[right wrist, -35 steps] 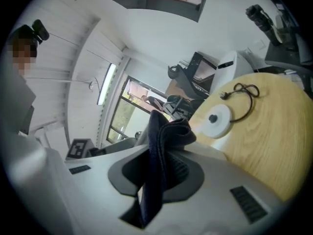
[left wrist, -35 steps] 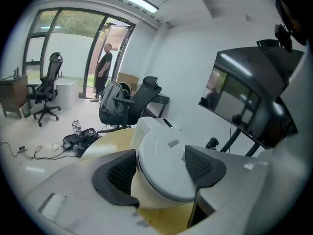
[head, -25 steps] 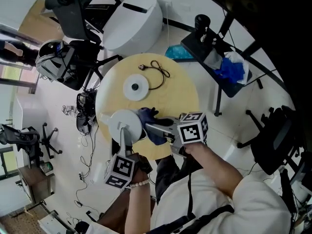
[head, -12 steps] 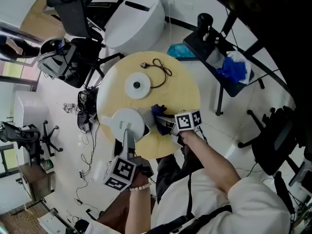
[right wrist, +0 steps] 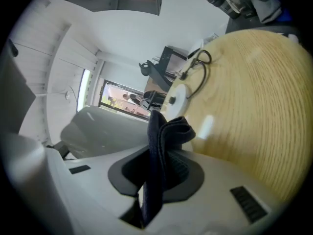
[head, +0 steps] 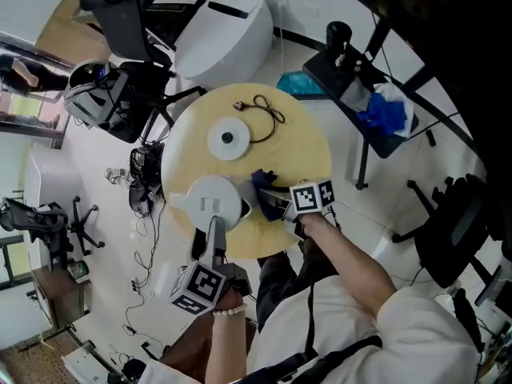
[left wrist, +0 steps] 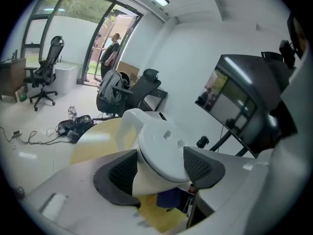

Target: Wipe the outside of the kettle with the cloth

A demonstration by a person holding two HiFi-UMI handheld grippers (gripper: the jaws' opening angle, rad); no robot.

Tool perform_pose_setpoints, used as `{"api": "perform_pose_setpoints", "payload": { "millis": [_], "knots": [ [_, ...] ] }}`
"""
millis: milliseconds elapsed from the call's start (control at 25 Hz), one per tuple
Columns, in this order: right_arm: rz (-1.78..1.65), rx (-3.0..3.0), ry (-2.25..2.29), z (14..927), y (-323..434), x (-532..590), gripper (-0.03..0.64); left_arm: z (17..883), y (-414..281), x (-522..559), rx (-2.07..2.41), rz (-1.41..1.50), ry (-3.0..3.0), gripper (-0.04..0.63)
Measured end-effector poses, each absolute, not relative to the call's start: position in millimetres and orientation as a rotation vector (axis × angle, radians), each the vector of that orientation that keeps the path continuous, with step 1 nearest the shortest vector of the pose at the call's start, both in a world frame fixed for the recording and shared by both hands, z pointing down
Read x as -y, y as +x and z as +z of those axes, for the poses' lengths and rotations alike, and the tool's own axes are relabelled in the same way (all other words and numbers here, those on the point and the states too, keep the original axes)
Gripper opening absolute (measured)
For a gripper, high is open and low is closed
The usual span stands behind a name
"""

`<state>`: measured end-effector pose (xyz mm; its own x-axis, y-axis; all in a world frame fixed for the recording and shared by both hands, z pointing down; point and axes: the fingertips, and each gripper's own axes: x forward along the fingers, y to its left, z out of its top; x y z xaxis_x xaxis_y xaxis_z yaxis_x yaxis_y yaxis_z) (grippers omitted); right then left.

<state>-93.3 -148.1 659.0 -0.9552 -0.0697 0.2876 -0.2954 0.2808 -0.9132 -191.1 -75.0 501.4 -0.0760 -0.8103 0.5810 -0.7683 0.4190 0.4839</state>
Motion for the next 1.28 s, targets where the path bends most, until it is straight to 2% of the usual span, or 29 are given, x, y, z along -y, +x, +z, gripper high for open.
{"api": "perform_pose_setpoints", "payload": {
  "millis": [280,600,1280],
  "knots": [
    [1.866,2.579,0.121,542.2,-91.1,132.2,0.064,499.0,-193.1,78.5,1.866,-0.191,1.276,0.295],
    [1.957,2.625,0.084,519.0,-81.4,129.9,0.064,500.0,-191.5,78.0,1.867,-0.250,1.238,0.295],
    [2.060,2.274,0.450,706.1,-82.3,141.2,0.064,503.1,-174.1,77.0,1.794,-0.222,1.319,0.278]
  ]
}}
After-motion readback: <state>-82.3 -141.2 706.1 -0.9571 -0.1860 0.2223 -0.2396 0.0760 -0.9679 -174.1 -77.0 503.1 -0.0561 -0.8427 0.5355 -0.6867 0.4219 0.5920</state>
